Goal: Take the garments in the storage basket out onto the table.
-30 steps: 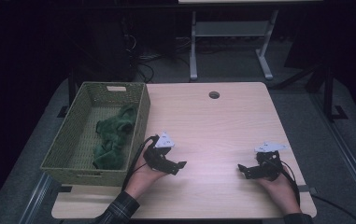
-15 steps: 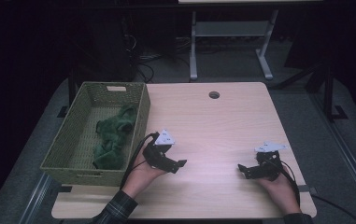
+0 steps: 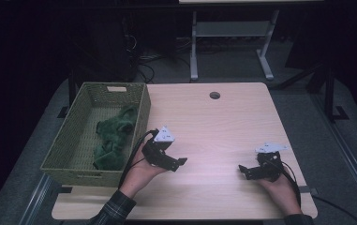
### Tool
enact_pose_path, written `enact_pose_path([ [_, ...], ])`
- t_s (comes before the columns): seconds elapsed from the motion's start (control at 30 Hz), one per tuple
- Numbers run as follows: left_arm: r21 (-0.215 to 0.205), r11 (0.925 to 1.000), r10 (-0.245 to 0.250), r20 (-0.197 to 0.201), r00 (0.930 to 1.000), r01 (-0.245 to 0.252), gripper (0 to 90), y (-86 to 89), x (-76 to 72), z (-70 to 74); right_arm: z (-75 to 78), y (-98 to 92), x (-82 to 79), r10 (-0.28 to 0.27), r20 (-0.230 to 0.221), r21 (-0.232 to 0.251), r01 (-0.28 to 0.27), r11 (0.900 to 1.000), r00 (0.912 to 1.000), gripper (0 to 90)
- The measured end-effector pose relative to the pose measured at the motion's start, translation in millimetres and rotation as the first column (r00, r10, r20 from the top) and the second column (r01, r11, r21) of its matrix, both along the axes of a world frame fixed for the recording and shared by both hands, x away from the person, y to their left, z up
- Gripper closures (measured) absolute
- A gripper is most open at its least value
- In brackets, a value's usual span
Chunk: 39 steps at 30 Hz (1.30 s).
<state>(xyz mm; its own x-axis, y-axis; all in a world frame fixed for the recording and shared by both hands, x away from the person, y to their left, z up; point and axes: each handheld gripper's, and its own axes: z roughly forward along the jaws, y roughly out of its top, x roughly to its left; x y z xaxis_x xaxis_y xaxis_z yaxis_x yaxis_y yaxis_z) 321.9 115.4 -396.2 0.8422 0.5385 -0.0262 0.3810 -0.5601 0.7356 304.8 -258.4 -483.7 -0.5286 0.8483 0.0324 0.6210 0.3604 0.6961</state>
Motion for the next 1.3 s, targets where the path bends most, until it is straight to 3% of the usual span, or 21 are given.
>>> enact_pose_path([
  [0.73,-0.021,0.9995,0.026,0.023,0.9994,-0.025,13.7,13.4,10.4,26.8,0.0,0.0,0.0,-0.001,0.000,0.001,0.001,1.000,1.0000,0.0],
  [1.3,-0.016,0.9997,0.021,0.027,0.9994,-0.021,14.0,24.5,32.3,46.0,-0.1,-0.2,0.3,0.002,0.005,-0.002,-0.002,1.000,1.0000,0.0],
])
